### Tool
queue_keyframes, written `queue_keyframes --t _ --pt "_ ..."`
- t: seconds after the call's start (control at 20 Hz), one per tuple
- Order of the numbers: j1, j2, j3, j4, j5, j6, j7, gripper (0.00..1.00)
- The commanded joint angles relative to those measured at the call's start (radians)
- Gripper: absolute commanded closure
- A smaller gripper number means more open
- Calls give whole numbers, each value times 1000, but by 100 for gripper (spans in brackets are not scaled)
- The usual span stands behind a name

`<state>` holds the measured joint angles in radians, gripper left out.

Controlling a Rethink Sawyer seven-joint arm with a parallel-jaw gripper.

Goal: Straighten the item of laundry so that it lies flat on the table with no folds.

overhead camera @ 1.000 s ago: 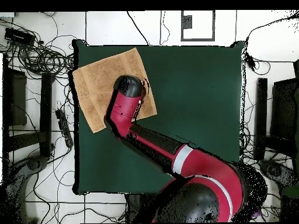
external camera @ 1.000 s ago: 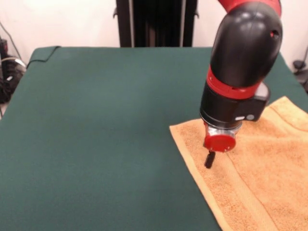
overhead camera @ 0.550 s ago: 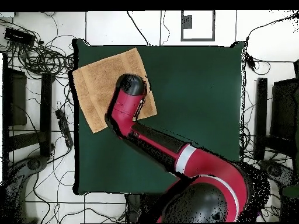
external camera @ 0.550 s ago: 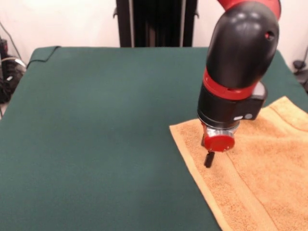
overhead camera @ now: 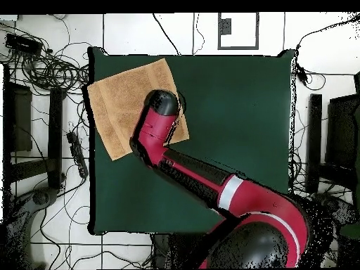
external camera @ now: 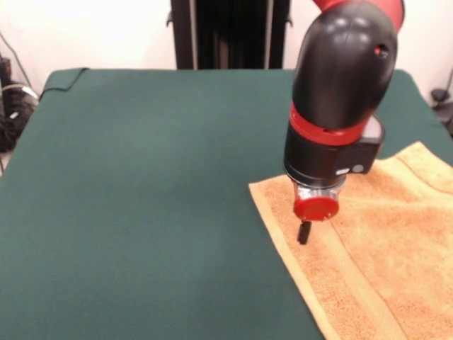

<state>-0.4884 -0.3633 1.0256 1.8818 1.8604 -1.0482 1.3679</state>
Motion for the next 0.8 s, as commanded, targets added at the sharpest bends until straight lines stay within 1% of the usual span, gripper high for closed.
queue_keyframes --t 0.05,0.25,0.35,0.5,0.65,0.8 --pt "-44 -24 -74 211 126 -45 -347 0" --pt "-72 -86 -71 305 149 -31 -368 0" --pt "-84 -123 -55 355 174 -22 -368 0" --pt "-109 -165 -3 405 240 -15 -383 0" --pt "-104 -168 2 414 243 -14 -369 0" --pt "-81 -133 -26 385 200 -17 -335 0"
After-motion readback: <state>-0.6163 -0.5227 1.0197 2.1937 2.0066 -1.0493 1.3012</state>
